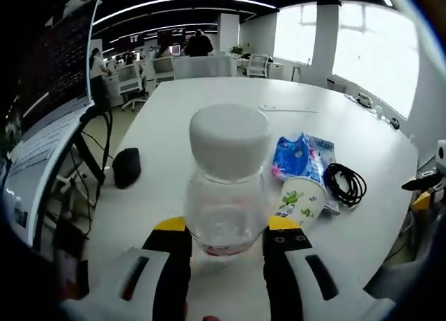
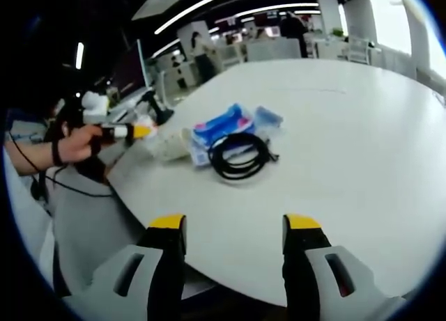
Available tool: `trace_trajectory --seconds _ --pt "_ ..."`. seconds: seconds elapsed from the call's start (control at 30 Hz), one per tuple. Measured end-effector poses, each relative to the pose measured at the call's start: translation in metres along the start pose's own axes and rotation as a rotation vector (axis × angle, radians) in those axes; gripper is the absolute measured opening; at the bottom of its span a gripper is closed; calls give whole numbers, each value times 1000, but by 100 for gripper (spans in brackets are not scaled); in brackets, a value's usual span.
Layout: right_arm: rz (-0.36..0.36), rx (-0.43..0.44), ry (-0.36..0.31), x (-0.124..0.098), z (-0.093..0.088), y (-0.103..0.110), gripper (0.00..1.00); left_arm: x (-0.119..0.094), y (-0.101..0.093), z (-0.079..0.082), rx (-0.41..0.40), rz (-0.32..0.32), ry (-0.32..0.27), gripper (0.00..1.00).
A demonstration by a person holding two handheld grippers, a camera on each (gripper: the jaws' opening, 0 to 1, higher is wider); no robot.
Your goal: Arrange the tabletop items into an orderly group along one side of the table until the central work area is clear of visible clutter.
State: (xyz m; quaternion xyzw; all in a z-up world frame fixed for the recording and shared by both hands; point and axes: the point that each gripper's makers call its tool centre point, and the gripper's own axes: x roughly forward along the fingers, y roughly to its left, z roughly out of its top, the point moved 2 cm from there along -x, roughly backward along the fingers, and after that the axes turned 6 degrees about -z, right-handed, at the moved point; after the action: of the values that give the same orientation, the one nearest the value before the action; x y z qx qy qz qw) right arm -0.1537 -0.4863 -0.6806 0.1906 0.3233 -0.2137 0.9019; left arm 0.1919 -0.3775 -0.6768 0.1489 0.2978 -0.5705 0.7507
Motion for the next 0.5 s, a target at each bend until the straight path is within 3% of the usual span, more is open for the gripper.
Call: trace_trajectory --seconds 0.5 --pt "-1 0 -1 -2 5 -3 54 10 2 6 -1 15 -3 38"
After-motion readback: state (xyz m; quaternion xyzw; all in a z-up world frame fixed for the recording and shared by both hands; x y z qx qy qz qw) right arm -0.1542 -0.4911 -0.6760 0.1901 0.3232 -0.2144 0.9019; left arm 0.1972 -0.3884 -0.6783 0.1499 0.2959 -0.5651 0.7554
